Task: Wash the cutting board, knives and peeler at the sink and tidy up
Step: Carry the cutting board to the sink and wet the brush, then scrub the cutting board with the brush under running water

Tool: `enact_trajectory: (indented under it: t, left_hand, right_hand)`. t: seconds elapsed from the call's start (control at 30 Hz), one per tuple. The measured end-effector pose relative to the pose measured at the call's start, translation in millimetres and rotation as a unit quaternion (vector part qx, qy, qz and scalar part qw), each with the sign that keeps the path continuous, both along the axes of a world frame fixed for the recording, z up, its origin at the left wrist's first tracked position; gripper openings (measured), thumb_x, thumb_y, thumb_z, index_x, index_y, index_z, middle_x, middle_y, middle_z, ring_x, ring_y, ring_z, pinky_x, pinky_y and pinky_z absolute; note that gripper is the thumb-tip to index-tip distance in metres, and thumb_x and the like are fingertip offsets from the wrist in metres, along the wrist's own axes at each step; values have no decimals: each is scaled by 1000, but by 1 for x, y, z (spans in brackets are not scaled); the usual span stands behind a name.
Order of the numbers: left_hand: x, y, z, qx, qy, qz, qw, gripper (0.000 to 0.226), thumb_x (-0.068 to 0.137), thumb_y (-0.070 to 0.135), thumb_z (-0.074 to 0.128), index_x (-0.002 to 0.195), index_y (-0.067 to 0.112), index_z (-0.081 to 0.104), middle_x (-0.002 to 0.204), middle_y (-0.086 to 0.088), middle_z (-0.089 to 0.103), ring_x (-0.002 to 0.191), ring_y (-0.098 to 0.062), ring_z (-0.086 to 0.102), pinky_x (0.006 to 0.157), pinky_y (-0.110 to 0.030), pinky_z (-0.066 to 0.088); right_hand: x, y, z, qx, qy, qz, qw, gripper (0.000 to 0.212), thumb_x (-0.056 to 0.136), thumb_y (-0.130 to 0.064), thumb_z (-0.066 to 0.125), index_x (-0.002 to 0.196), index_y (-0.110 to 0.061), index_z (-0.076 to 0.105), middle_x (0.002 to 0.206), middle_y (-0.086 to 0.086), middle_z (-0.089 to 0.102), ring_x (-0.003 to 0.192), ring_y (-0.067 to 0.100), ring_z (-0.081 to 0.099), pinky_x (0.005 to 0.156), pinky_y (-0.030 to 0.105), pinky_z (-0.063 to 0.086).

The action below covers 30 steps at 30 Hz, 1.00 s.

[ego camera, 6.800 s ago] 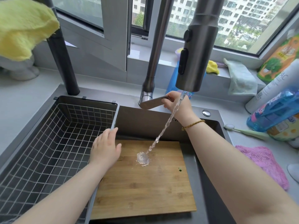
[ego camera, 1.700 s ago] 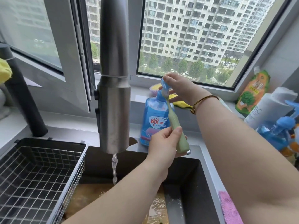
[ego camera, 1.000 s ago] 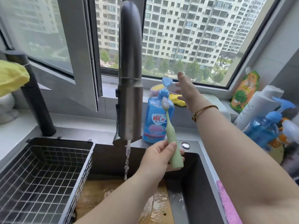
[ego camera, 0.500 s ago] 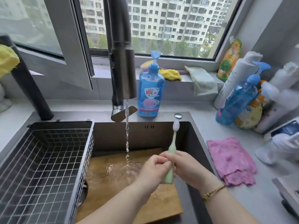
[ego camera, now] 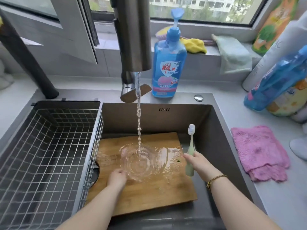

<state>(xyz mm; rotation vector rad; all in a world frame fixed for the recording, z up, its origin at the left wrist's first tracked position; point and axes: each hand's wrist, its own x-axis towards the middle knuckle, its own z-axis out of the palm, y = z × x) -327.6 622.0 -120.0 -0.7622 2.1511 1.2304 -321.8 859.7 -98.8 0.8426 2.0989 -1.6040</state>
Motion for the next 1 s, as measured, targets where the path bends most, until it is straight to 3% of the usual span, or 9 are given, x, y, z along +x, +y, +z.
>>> enact_trajectory:
  t: [0.07, 0.13, 0.27, 0.47, 0.7, 0.8, 0.9, 1.0]
  left_hand:
    - [-7, -8, -12, -21, -18, 23, 999, 35, 97, 10, 38, 129, 0, 48, 135, -17, 48, 123, -32, 45, 99, -32, 35]
    - [-13, -15, -19, -59, -28, 40, 997, 36, 97, 13, 39, 132, 4, 46, 141, -17, 41, 125, -33, 42, 105, -36, 35]
    - [-17, -28, -28, -132, -22, 100, 986, 42, 96, 9, 39, 138, 4, 38, 148, -19, 25, 134, -37, 26, 110, -41, 21]
    - [-23, -31, -34, -166, -45, 120, 978, 51, 99, 7, 32, 146, -1, 13, 150, -23, 22, 136, -37, 24, 108, -39, 19]
    - [-31, -35, -42, -163, -94, 153, 970, 47, 99, 5, 29, 140, -13, 15, 146, -29, 26, 133, -39, 29, 106, -38, 24]
    - [-32, -35, -42, -163, -82, 183, 966, 50, 99, 7, 30, 144, -6, 10, 147, -26, 25, 131, -39, 30, 104, -41, 26]
    - [-35, -36, -48, -134, -76, 192, 969, 47, 98, 7, 33, 141, -8, 21, 145, -25, 30, 131, -37, 34, 106, -41, 29]
    - [-36, -30, -54, -117, -112, 178, 971, 46, 97, 10, 36, 139, -6, 25, 145, -23, 31, 130, -36, 34, 106, -40, 30]
  right_hand:
    - [-4, 1, -12, 14, -13, -18, 1000, 31, 95, -22, 47, 121, -6, 49, 100, 3, 53, 98, 19, 46, 82, 28, 36]
    - [-7, 3, -23, 30, -35, -15, 999, 35, 95, -23, 47, 123, -2, 48, 112, 12, 53, 101, 23, 50, 88, 33, 40]
    - [-9, 8, -38, 23, -77, -15, 997, 35, 94, -24, 49, 121, -2, 49, 103, 9, 52, 95, 23, 50, 87, 35, 42]
    - [-10, 8, -47, 22, -103, -5, 994, 31, 96, -23, 46, 120, -5, 48, 106, 9, 50, 97, 22, 47, 93, 35, 39]
    - [-9, 10, -54, 45, -119, 11, 992, 35, 96, -24, 43, 125, -3, 45, 107, 8, 49, 99, 22, 46, 93, 35, 38]
    - [-12, 9, -53, 86, -89, 13, 992, 29, 97, -20, 42, 118, -1, 48, 101, 10, 49, 92, 22, 46, 80, 29, 36]
    - [-16, 2, -51, 156, -30, 37, 987, 16, 97, -18, 41, 106, -7, 48, 98, 9, 50, 88, 21, 45, 75, 29, 35]
    - [-19, -7, -47, 178, -36, 87, 979, 30, 97, -23, 39, 120, -4, 46, 105, 11, 52, 95, 24, 47, 75, 26, 31]
